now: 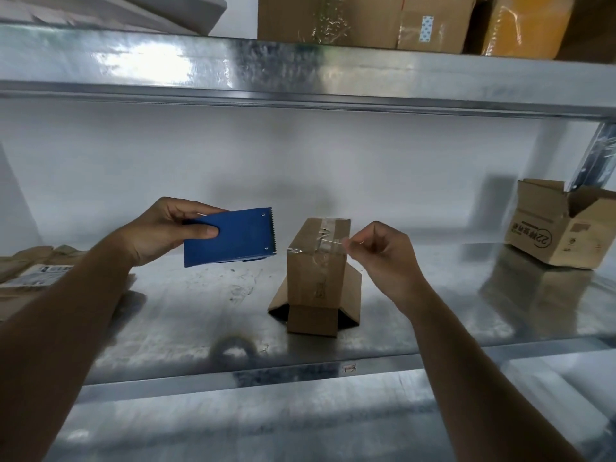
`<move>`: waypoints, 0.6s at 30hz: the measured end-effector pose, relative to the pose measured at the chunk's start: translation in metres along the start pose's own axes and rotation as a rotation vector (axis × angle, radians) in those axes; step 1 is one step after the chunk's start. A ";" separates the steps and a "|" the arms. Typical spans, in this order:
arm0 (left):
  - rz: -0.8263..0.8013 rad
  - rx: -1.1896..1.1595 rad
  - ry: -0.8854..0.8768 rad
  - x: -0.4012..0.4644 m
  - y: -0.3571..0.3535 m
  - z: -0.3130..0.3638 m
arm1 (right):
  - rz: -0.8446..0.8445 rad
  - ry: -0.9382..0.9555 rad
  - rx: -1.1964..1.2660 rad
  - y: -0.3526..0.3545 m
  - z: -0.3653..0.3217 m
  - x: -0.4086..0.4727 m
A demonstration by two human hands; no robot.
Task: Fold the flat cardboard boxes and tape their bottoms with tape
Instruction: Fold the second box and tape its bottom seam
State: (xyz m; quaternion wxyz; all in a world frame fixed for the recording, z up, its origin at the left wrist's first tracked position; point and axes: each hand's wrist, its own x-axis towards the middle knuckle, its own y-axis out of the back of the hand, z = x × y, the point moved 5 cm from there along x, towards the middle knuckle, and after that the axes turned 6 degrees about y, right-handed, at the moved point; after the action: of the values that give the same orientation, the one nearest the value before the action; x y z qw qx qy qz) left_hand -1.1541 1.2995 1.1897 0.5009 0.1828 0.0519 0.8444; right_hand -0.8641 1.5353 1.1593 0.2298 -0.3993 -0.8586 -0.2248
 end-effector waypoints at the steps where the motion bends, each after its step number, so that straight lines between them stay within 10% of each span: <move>1: 0.005 0.008 0.006 -0.001 0.001 -0.001 | -0.009 0.004 -0.027 -0.001 0.003 -0.001; 18: 0.055 0.050 -0.012 0.009 -0.002 -0.011 | 0.045 -0.030 -0.219 -0.003 0.032 0.000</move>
State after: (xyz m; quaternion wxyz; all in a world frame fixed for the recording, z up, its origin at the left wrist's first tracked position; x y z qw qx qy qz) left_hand -1.1600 1.3088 1.1815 0.4731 0.2016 0.0650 0.8551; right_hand -0.8735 1.5518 1.1332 0.1767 -0.4444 -0.8231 -0.3062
